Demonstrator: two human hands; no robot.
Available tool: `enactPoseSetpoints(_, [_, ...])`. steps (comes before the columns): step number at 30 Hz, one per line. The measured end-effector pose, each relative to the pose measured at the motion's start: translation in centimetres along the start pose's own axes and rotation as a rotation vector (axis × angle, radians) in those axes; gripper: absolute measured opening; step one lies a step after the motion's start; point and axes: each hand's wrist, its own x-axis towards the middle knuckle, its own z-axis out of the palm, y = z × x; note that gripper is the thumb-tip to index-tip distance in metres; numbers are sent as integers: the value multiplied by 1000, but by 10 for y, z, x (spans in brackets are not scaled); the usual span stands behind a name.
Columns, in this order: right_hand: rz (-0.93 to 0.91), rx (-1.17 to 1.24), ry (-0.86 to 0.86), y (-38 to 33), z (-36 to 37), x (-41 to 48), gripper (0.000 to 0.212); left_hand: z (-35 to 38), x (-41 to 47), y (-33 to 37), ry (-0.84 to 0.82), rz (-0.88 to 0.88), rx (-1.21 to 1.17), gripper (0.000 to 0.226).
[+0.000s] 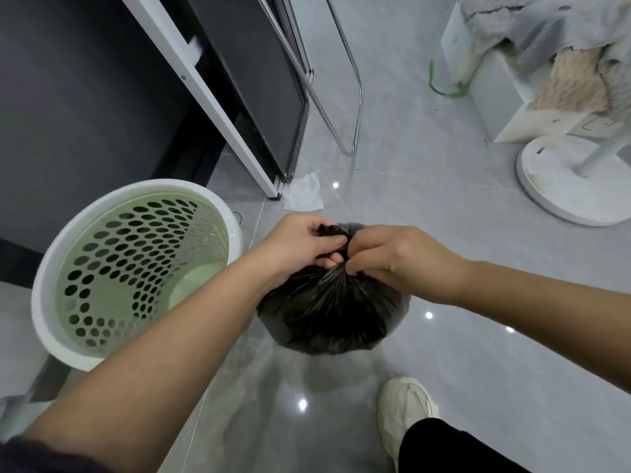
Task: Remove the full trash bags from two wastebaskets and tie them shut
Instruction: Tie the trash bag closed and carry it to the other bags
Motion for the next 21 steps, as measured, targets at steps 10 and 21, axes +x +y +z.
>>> enactPoseSetpoints(10, [442,787,-111,-3,9,12,19,-6,-5,-23,94,75,182,16])
enactPoseSetpoints(21, [840,867,386,-21,31,17,16,2,-16,-15,312,-47,-143,3])
